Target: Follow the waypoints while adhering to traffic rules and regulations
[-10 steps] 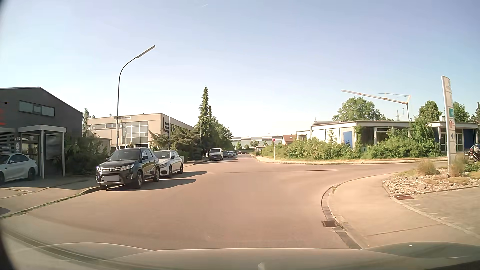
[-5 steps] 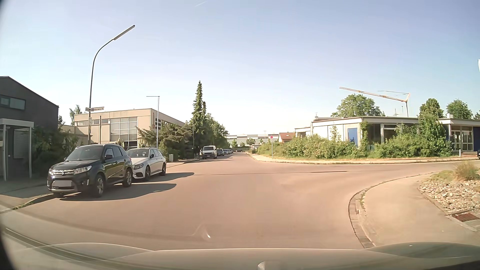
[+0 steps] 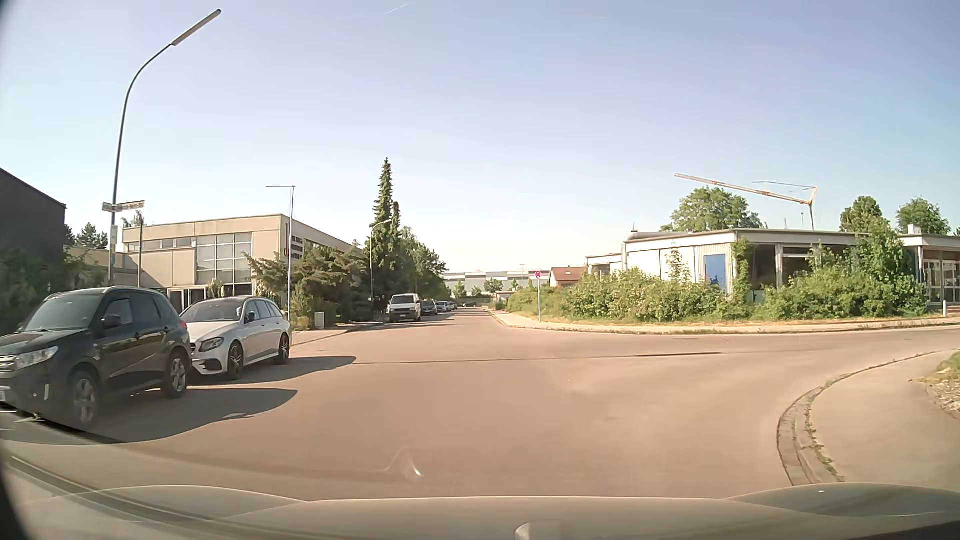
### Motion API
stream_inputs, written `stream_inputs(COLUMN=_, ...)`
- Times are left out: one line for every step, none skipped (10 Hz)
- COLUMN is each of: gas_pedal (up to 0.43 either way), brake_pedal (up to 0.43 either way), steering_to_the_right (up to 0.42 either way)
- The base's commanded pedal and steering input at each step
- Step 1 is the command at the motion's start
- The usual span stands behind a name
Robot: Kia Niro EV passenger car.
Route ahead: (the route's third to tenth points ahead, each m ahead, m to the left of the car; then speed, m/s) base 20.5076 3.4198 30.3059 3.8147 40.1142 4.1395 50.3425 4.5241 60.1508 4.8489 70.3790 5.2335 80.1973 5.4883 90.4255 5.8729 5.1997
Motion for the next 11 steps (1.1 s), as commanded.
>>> stream_inputs(gas_pedal=0.0, brake_pedal=0.134, steering_to_the_right=0.014)
stream_inputs(gas_pedal=0.0, brake_pedal=0.152, steering_to_the_right=0.014)
stream_inputs(gas_pedal=0.0, brake_pedal=0.159, steering_to_the_right=0.014)
stream_inputs(gas_pedal=0.0, brake_pedal=0.171, steering_to_the_right=0.014)
stream_inputs(gas_pedal=0.0, brake_pedal=0.171, steering_to_the_right=0.014)
stream_inputs(gas_pedal=0.0, brake_pedal=0.171, steering_to_the_right=0.013)
stream_inputs(gas_pedal=0.0, brake_pedal=0.171, steering_to_the_right=0.014)
stream_inputs(gas_pedal=0.0, brake_pedal=0.171, steering_to_the_right=0.013)
stream_inputs(gas_pedal=0.0, brake_pedal=0.146, steering_to_the_right=0.012)
stream_inputs(gas_pedal=0.0, brake_pedal=0.024, steering_to_the_right=0.008)
stream_inputs(gas_pedal=0.0, brake_pedal=0.0, steering_to_the_right=0.002)
